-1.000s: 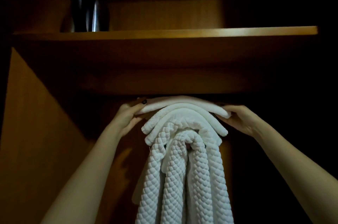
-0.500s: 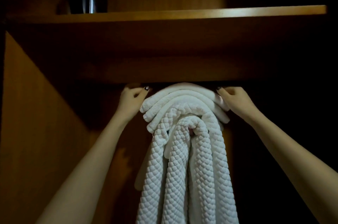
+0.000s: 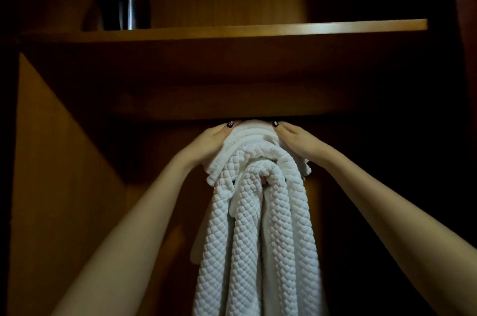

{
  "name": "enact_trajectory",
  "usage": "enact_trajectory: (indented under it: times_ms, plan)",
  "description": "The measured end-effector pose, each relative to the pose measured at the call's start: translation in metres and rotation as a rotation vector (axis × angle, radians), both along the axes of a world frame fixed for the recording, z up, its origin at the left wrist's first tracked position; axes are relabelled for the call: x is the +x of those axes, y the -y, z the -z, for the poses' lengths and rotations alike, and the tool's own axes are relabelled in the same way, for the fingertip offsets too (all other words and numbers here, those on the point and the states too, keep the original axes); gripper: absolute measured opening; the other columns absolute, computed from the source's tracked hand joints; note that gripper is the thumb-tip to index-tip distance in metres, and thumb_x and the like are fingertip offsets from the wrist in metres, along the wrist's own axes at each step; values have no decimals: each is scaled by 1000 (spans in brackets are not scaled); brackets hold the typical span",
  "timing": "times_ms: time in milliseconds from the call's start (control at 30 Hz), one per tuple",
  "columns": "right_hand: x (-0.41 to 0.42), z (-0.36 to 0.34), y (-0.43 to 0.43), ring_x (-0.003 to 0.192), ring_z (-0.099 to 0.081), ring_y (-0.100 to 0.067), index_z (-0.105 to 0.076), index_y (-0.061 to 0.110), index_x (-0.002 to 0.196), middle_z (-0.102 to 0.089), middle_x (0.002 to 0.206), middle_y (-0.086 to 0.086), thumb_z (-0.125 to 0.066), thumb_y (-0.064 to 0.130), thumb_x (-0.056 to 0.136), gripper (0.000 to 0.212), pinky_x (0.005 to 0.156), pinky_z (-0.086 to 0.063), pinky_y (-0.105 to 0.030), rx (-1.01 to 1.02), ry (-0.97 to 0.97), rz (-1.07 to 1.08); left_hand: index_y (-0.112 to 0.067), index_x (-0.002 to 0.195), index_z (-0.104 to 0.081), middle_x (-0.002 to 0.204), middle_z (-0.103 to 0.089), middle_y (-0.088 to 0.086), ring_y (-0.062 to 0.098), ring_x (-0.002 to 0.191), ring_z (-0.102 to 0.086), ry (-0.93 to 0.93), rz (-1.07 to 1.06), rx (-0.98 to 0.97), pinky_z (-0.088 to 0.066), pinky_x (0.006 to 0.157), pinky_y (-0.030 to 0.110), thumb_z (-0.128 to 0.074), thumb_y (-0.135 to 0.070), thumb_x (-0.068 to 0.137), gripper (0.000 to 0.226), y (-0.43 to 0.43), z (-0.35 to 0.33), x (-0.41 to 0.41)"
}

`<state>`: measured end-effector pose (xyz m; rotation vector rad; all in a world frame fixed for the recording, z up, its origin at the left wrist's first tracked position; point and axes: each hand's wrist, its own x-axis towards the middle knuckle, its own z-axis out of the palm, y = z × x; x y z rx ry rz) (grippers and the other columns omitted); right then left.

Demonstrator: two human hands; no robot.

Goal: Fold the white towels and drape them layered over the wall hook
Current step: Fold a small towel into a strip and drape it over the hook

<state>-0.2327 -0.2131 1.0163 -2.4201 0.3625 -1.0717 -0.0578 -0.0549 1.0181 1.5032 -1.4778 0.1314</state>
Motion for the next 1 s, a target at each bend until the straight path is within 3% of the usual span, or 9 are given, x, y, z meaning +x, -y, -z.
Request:
enact_trajectory:
  times_ms: [133,233,300,467,567,633,733,1000]
  plan:
    - [-26,6,-29,137,-42,-17,-42,23,147,-45,149,2,-44,48,100,53,105,-34,-28,-62,57,28,-18,134,-57,133,-56,-7,7,128,-48,99,-73,-141,-34,99,14,-45,-30,102,36,-21,-4,-18]
    - [-54,22,-60,140,-37,-15,-40,20,148,-40,153,1,-51,36,101,50,105,-30,-24,-169,153,63,-19,132,-60,135,-55,-6,5,132,-41,198,-112,-309,-30,104,15,-50,-21,101,32,-35,4,-45]
    - [-75,37,-81,141,-34,-17,-40,18,148,-39,153,-2,-52,30,101,50,113,-29,-30,-237,179,128,-17,131,-60,135,-53,-6,6,134,-38,238,-103,-394,-26,103,10,-51,-18,100,32,-41,18,-68]
    - [-141,90,-115,146,-23,-24,-37,15,149,-37,152,-10,-52,24,100,53,122,-15,-38,-257,93,379,-12,128,-62,135,-55,0,14,134,-43,291,28,-431,-28,99,2,-53,-11,99,31,-40,74,-131]
    - [-197,138,-121,148,-20,-24,-37,17,149,-33,155,-12,-52,25,100,52,122,-13,-36,-168,28,488,-11,125,-64,127,-59,-4,15,126,-50,306,148,-433,-35,106,17,-55,-12,96,30,-31,119,-176]
    - [-240,171,-122,149,-17,-24,-35,20,150,-29,158,-10,-50,27,101,52,122,-17,-41,-83,-27,572,-7,124,-64,127,-61,5,20,126,-49,332,205,-404,-34,110,27,-56,-13,94,32,-20,151,-212]
    - [-305,219,-126,150,-13,-28,-34,21,151,-26,159,-12,-50,29,101,53,122,-18,-46,27,-124,705,-6,129,-61,133,-58,12,28,132,-43,312,296,-266,-26,114,31,-59,-13,93,36,-2,197,-268]
    - [-510,326,-164,149,-14,-32,-27,21,153,-23,159,-14,-48,32,101,58,119,-21,-50,321,-338,1140,-29,144,-44,151,-40,-6,12,144,-23,294,533,78,-25,115,43,-50,-36,99,46,50,309,-456]
